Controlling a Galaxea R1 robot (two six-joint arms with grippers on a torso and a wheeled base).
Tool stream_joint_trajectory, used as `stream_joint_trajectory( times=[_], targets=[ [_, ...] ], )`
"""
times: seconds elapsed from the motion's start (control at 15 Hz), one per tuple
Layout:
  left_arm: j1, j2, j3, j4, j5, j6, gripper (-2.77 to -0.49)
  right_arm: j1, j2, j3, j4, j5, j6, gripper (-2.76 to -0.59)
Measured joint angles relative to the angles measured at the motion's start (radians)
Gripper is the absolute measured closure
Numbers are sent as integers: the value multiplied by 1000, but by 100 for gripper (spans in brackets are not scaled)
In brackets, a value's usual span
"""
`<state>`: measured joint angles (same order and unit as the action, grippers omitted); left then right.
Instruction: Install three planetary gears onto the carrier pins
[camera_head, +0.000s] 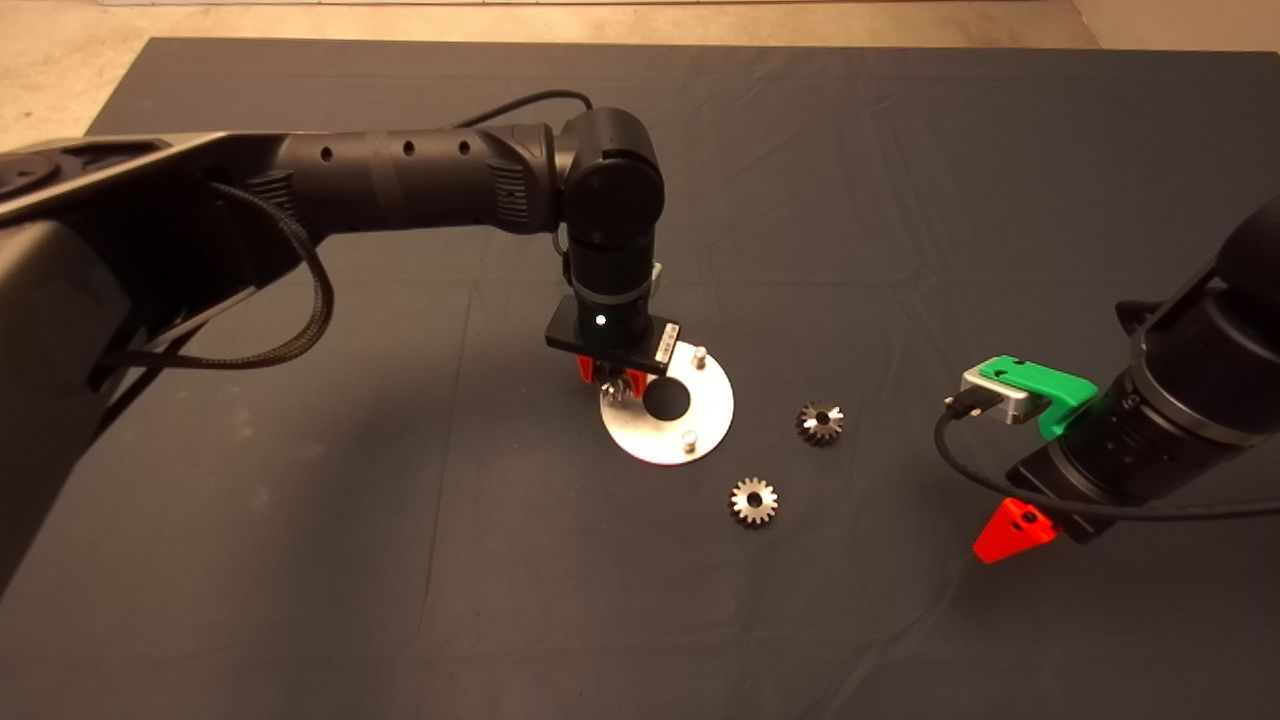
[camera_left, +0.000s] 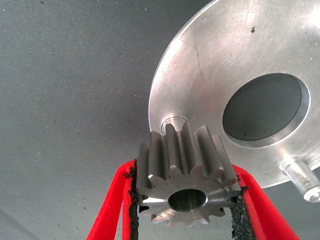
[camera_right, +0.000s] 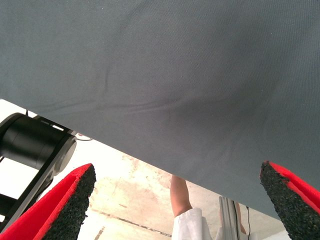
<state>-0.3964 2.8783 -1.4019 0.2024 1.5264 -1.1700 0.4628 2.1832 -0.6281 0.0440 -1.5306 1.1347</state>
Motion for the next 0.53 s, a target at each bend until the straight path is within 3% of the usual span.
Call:
stream_joint_trajectory(
  times=[0.53],
  targets=[
    [1,0,-4,1,0,1,-89,0,0,0,0,0,0,-244]
  ],
)
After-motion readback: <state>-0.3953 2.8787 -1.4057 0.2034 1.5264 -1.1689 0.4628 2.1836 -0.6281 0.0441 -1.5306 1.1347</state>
